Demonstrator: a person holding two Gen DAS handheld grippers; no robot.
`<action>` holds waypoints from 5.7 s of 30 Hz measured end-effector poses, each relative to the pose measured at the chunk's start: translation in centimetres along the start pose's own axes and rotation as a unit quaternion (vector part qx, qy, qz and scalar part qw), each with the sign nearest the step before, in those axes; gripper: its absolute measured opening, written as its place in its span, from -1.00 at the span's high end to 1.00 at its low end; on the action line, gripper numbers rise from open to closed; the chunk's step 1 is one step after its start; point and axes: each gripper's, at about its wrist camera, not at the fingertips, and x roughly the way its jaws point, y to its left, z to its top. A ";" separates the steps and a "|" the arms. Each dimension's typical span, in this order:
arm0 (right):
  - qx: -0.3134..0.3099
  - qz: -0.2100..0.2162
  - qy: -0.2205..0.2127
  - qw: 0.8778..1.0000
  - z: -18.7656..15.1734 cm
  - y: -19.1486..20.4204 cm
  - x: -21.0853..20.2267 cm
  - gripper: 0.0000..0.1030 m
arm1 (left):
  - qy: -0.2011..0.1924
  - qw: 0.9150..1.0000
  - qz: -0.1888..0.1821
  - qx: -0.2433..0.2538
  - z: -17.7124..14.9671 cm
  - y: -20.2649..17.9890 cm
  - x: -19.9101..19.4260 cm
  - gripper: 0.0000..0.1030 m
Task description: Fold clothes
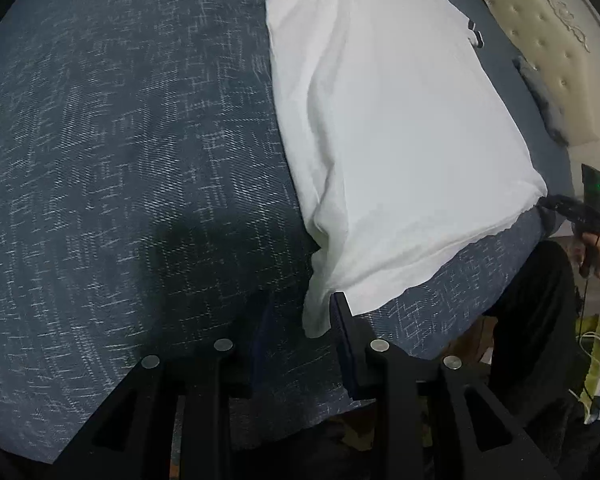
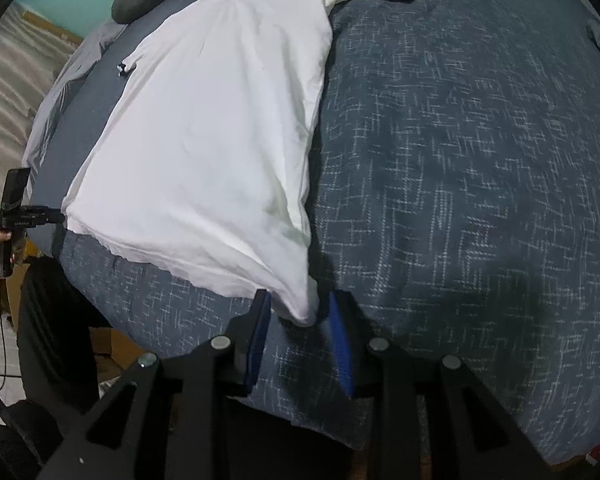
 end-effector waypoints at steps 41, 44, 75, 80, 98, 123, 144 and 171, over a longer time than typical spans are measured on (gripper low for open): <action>0.053 0.054 0.020 0.997 -0.3 -2.7 -1.4 0.83 | 0.009 0.998 -0.019 -0.059 2.2 3.3 -2.5 0.56; 0.051 0.064 0.024 0.996 -0.7 -2.6 -1.7 0.49 | 0.000 0.998 -0.011 -0.060 2.3 3.4 -3.8 0.38; 0.187 0.065 -0.147 0.969 21.4 -9.0 -1.0 0.43 | -0.226 0.972 -0.026 -0.052 22.3 -1.8 -5.5 0.37; 0.231 0.067 -0.164 0.957 23.9 -10.8 0.9 0.42 | -0.245 0.968 -0.024 -0.056 21.6 -1.6 -4.2 0.37; 0.337 0.090 -0.197 0.916 28.7 -12.8 5.6 0.19 | -0.271 0.960 -0.011 -0.064 22.1 -1.0 -1.5 -0.17; 0.333 0.072 -0.249 0.907 27.5 -14.4 5.4 0.97 | -0.277 0.957 -0.012 -0.088 21.8 0.4 -1.5 -0.20; 0.289 0.135 -0.187 0.929 26.8 -11.7 6.1 0.76 | -0.268 0.960 -0.014 -0.079 21.9 -0.1 -0.8 -0.20; 0.251 0.131 -0.168 0.944 25.6 -11.1 5.2 0.43 | -0.266 0.961 -0.021 -0.075 21.7 -0.3 -0.7 -0.20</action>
